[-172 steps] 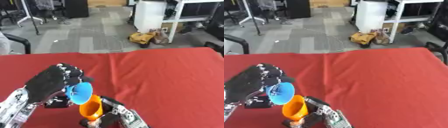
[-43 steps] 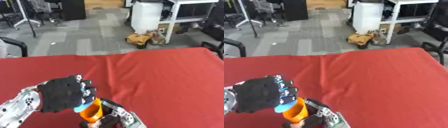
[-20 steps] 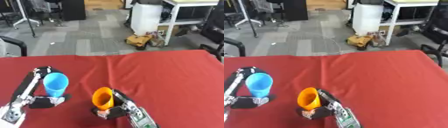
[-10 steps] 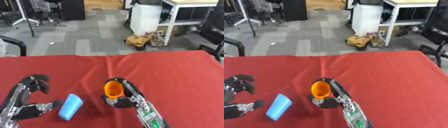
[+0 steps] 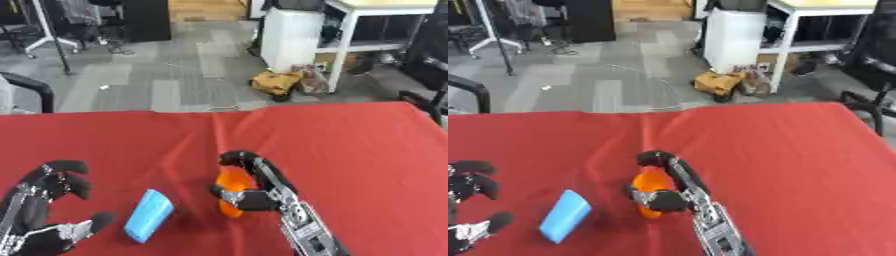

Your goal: Pour the contents of one cup into another cup.

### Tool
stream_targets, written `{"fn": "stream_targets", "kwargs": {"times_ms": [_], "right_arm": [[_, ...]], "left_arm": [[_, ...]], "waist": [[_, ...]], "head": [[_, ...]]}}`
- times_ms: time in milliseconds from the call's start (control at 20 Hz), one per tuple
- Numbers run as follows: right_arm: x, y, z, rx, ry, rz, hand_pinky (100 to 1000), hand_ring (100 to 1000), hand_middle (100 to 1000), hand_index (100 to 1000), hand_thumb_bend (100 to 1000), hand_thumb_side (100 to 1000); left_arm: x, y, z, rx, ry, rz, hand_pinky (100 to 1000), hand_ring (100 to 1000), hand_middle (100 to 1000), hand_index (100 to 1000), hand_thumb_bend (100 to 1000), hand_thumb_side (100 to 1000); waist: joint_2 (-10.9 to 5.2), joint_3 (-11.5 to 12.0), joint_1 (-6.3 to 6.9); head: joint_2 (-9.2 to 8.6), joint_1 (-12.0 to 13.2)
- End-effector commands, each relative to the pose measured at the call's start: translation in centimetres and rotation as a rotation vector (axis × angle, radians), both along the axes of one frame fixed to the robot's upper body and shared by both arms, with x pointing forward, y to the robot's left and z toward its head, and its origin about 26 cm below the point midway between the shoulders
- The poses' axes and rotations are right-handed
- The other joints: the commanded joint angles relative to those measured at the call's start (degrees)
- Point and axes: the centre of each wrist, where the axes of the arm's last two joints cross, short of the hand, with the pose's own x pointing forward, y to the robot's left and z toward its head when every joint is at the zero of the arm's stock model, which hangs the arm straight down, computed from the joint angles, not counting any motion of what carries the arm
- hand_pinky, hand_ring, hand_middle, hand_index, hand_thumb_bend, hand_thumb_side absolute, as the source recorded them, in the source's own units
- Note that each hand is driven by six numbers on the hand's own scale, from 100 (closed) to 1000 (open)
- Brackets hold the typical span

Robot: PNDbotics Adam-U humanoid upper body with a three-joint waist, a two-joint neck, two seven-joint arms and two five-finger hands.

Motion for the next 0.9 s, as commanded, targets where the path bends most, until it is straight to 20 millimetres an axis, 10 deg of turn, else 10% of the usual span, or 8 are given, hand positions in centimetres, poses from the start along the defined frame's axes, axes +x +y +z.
{"fn": "stream_targets", "kwargs": {"times_ms": [50,450,900], "right_arm": [[0.3,-1.0,3.0,0.001,-0.094,-0.026,945,801,677,784,541,274],[-0.2,-3.3,7.4,0.074,-0.212,-0.105,948,806,681,786,542,271],[-1.3,-5.2,7.7,0.163,-0.213,-0.154,911,759,639,776,527,257]], "left_arm": [[-0.8,0.6,1.3,-0.021,-0.037,0.006,479,532,590,694,845,215],[-1.7,1.2,-0.2,-0.067,0.021,0.038,473,527,584,691,806,256],[-2.2,1.6,-2.0,-0.081,0.076,0.053,459,495,537,641,717,319]], "waist": [[-1.15,0.16,-0.05],[-1.04,0.15,-0.46],[-0.8,0.08,-0.58]], "head": [[-0.23,-0.06],[-0.32,0.27],[-0.27,1.06]]}}
